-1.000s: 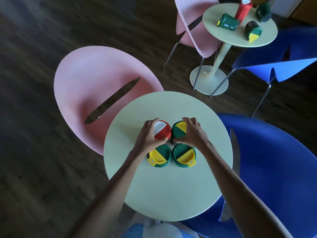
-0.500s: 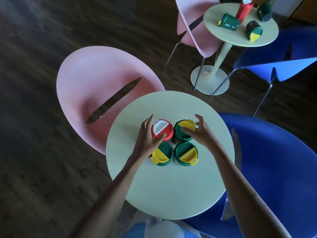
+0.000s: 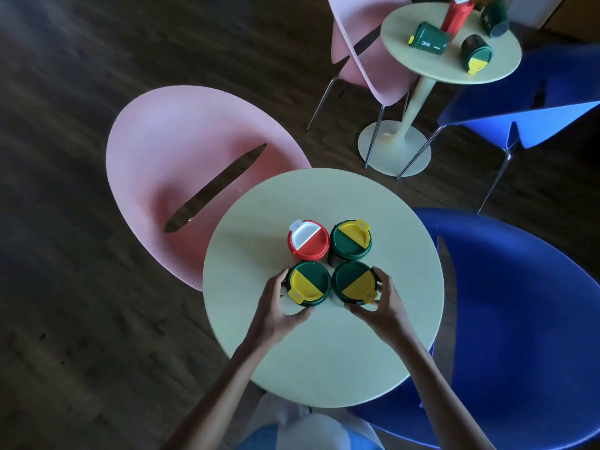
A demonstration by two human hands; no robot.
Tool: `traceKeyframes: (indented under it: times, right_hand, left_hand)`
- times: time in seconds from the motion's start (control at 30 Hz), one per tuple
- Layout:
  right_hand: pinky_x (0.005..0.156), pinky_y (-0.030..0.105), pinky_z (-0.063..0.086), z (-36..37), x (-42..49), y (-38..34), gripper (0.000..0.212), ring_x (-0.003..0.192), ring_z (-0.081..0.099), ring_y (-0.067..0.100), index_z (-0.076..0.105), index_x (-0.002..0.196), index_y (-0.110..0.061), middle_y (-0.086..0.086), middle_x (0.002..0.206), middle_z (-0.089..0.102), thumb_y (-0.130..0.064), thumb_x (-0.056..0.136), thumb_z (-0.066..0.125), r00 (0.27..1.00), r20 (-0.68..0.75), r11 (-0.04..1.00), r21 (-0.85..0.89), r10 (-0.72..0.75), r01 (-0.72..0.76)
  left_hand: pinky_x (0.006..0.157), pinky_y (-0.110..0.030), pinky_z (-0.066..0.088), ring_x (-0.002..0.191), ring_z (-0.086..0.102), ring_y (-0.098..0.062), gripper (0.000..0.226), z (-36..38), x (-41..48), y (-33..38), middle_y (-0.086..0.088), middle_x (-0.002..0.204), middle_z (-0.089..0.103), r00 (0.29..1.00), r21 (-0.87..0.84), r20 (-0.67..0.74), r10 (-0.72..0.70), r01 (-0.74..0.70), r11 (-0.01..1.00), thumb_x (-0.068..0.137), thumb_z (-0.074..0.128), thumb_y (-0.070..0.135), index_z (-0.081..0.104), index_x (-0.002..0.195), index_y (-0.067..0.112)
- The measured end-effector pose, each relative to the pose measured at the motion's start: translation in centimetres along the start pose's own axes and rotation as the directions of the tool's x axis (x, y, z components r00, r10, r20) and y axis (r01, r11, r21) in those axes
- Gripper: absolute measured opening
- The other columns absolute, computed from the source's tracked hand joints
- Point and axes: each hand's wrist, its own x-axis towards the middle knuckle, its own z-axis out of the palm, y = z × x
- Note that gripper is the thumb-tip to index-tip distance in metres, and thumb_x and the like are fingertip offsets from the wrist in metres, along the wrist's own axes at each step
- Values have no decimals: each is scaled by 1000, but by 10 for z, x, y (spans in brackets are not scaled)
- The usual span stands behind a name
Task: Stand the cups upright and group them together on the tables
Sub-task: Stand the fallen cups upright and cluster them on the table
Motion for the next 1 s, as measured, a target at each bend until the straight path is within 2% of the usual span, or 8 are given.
traceKeyframes:
  times: [0.1,0.17,0.27,0.4,0.63,0.77,0.87,1.0]
  right_hand:
    - [92,27,49,-6,3,-1,88,116,45,13,32,139,-19,0,135,43,-22,68,83,999,35,998,-55,-28,30]
    - [92,27,49,-10,5,0,89,116,46,15,32,140,-18,1,135,44,-20,67,83,998,51,995,-83,-44,48]
    - [94,28,48,-12,8,2,89,116,47,14,33,140,-19,2,134,46,-20,66,83,997,58,995,-87,-51,56]
    - [90,22,46,-13,9,2,90,116,46,14,33,140,-19,2,135,45,-21,66,84,996,75,995,-81,-51,57]
    - [91,23,45,-14,8,3,96,119,41,12,29,142,-20,1,140,38,-21,64,86,994,98,996,-64,-48,54]
    - [89,19,45,-13,9,4,94,119,43,13,30,141,-19,3,138,42,-19,65,85,994,91,996,-57,-58,63]
    - [83,10,43,-13,10,5,93,119,45,14,32,140,-19,3,137,44,-19,65,85,995,85,996,-61,-60,66]
    - [91,22,47,-14,11,8,94,122,45,17,31,141,-22,2,138,43,-22,64,86,994,99,997,-51,-49,54]
  left_hand:
    - [88,-8,43,112,50,-4,93,1,3,4,9,130,46,1000,-10,10,-6,6,1000,60,73,51,35,139,20]
    - [85,-7,43,110,51,0,92,1,4,5,10,128,47,1000,-13,8,-3,3,1000,60,73,50,37,138,19]
    - [84,-11,46,108,50,4,92,2,5,5,8,127,48,1000,-24,-3,-10,10,1000,58,74,49,38,137,17]
    - [84,-11,47,111,52,-10,91,4,3,5,6,129,47,999,-37,-27,-42,41,998,59,80,40,38,136,18]
    - [94,-24,46,124,41,-5,105,1,3,2,8,140,38,997,2,23,-69,69,998,56,77,53,28,143,20]
    - [91,-27,50,117,48,-3,92,2,7,4,5,134,48,998,-9,48,-52,52,999,60,81,42,36,137,22]
    - [83,-19,53,111,52,-5,84,7,6,5,3,128,53,999,-52,4,-47,47,998,61,86,29,42,133,19]
    - [81,-19,54,110,53,-4,79,10,3,6,6,126,53,999,-108,-29,-43,40,993,61,87,22,44,128,25]
